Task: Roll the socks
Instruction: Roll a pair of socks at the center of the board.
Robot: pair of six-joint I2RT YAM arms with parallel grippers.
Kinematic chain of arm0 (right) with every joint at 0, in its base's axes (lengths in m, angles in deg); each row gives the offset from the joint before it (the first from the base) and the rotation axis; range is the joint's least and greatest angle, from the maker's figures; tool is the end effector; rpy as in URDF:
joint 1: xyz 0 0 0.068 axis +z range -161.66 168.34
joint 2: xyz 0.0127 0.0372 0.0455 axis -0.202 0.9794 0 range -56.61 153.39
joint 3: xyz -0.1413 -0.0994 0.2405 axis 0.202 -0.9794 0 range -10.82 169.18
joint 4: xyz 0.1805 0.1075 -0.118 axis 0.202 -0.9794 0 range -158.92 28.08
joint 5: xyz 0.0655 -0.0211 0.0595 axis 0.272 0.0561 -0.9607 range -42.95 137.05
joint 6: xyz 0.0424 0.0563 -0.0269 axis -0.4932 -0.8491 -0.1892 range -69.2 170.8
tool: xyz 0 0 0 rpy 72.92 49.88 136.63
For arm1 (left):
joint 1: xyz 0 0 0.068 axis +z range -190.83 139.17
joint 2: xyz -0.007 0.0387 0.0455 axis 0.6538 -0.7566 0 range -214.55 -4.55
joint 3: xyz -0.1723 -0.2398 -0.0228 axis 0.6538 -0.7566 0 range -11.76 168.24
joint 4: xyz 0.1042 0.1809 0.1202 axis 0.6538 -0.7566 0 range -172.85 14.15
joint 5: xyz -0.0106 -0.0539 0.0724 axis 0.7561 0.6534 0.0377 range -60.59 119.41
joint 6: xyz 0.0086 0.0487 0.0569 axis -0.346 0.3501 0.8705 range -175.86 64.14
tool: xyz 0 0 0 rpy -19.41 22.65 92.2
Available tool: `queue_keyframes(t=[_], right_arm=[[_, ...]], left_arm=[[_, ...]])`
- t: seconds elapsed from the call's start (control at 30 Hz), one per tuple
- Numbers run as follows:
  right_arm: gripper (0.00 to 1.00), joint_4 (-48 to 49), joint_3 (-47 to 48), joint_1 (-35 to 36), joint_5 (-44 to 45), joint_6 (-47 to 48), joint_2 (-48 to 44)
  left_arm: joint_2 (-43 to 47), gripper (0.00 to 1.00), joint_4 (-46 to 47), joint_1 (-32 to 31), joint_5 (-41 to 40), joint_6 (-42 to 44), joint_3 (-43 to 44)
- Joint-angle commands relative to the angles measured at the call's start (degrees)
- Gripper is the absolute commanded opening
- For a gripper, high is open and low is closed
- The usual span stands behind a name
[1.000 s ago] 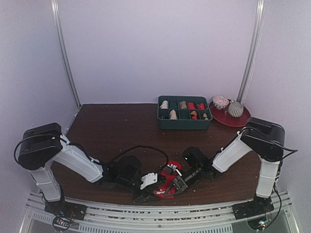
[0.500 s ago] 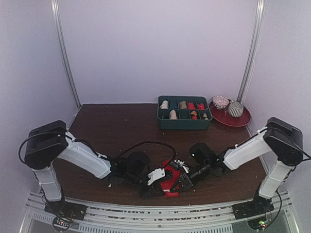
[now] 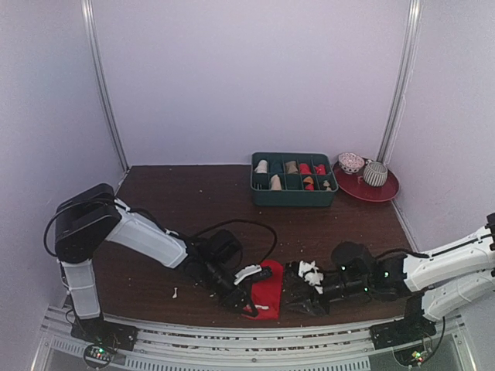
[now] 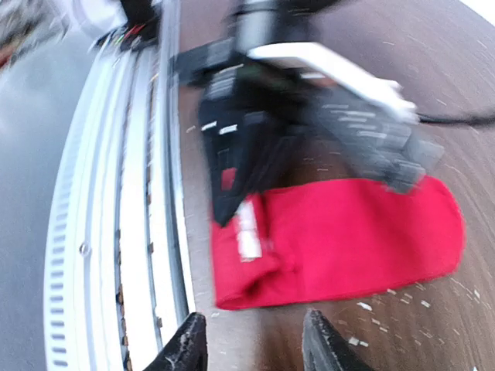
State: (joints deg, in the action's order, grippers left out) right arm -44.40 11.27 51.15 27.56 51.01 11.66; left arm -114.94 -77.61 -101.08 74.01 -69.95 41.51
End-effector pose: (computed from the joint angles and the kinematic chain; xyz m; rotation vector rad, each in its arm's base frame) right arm 0.0856 0.2131 0.1974 -1.3358 1.7520 0.9969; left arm 0.1366 -0.3291 0.1268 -1.3718 -2.4153 1.3660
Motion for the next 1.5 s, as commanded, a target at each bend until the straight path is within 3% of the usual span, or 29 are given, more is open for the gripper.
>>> queue_keyframes(t=[0.0,0.3,0.7,0.9,1.03,1.2,1.47], right_arm=[[0.45,3.4,1.8,7.4,13.5,11.2,4.8],[0.45,1.2,8.7,13.5,16.9,17.8,16.5],[0.4,2.9,10.2,14.3,24.5,16.3,25.0],[0.16,0.5,11.3,14.1,24.6,11.6,28.1],[0.07,-3.0,11.1,13.4,20.4,3.7,29.4],[0.06,0.3,6.2,10.8,6.6,-7.4,28.4],[0.06,9.6,1.5,2.7,-15.4,-22.5,34.6]], left_arm=[[-4.3,0.0,-8.2,1.0,1.9,-0.4,0.0],[-5.9,0.0,-9.1,1.6,2.1,0.5,1.1],[-6.1,0.0,-9.6,1.7,3.4,1.6,1.0],[-5.0,0.0,-9.5,1.8,1.8,1.9,2.0],[1.1,0.35,-6.5,1.8,-6.2,2.4,1.8],[11.9,0.97,2.6,1.8,-18.8,4.7,-2.4],[23.7,0.98,33.6,-1.2,-24.2,11.2,-21.6]])
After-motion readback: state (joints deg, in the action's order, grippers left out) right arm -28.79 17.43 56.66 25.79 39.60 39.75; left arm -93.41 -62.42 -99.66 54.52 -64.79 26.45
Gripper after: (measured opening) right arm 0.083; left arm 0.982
